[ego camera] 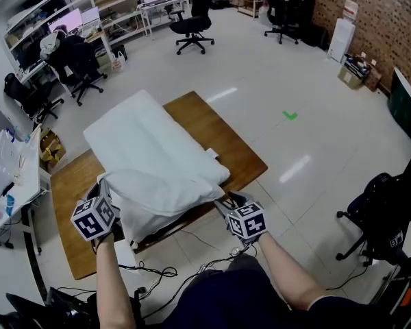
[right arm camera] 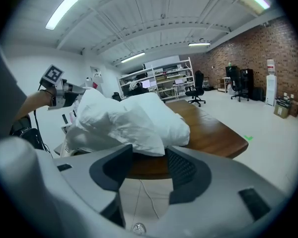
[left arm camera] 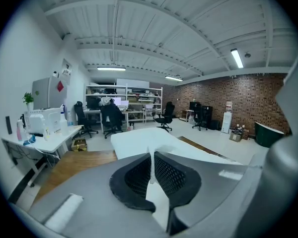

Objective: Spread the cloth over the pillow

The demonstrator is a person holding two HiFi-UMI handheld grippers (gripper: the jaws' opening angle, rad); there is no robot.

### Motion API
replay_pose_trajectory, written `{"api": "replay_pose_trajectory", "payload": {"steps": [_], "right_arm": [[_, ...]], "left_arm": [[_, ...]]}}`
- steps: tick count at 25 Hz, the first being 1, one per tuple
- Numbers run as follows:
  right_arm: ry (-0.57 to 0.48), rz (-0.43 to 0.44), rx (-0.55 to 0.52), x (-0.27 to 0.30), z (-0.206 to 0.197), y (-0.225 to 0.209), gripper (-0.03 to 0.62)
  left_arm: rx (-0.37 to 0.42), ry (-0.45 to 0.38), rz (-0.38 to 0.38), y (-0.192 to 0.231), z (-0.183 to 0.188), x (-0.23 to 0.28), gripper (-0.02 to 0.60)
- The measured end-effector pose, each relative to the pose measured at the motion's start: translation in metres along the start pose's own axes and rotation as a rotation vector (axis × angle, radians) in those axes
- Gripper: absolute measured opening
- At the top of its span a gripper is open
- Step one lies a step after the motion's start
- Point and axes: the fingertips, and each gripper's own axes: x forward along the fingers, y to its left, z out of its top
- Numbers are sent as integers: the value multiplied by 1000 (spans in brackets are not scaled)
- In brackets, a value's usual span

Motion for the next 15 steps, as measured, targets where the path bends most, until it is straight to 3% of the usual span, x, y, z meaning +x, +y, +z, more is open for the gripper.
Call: {"api": "replay_pose_trajectory", "payload": {"steps": [8, 12, 13, 15], "right_arm": [[-39, 46, 31, 36, 3, -9, 233], [-59, 72, -19, 47, 12, -1, 228], [-57, 68, -31, 49, 15, 0, 197], [-56, 48, -55, 47, 19, -3, 63]], "left_arm": [[32, -6, -4, -4, -6, 4, 0], [36, -11, -7, -2, -5, 6, 0], [36, -10, -7, -2, -5, 6, 0], [37, -4, -8, -4, -6, 7, 0]]}}
